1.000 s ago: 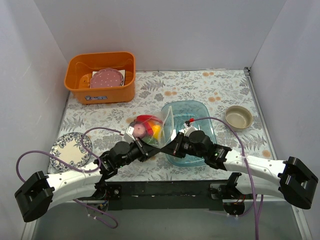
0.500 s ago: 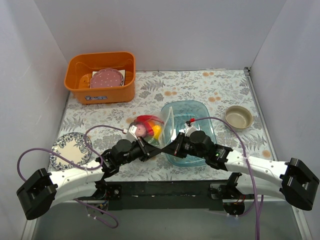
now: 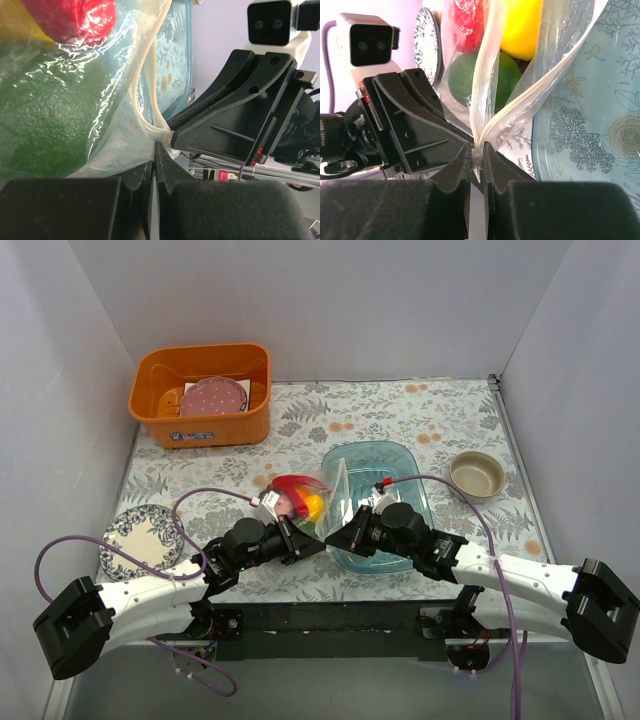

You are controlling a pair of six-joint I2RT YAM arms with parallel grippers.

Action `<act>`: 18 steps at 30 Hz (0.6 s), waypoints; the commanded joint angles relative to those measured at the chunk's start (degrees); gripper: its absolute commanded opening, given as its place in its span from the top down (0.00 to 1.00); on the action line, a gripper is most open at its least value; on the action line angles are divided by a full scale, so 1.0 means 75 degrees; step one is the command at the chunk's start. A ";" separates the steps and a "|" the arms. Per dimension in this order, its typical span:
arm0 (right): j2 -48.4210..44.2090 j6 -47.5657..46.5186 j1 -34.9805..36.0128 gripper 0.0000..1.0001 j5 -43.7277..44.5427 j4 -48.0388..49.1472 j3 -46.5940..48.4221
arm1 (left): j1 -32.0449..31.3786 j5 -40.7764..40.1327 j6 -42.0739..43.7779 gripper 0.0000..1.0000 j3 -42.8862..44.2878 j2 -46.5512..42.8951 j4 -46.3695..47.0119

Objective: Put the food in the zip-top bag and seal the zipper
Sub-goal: Zip the zipper food storage bag at the center of the board.

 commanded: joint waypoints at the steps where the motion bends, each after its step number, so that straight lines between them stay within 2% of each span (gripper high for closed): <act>1: 0.0335 0.0030 -0.0198 0.99 0.0127 0.0572 0.0444 | -0.0196 0.1159 0.0202 1.00 0.0211 -0.0008 -0.0055; 6: 0.0429 0.0065 -0.0186 0.99 -0.0706 0.0467 0.0433 | -0.0185 0.1065 0.0214 1.00 0.0339 0.0086 -0.0207; 13: 0.0218 -0.0274 -0.0244 0.99 -0.0286 -0.0166 0.0761 | -0.0196 0.1077 0.0483 1.00 0.0726 0.0379 -0.0570; 18: 0.0382 -0.0299 -0.0549 0.99 -0.0343 0.0137 0.0867 | -0.0185 0.1287 0.0764 1.00 0.0808 0.0449 -0.0746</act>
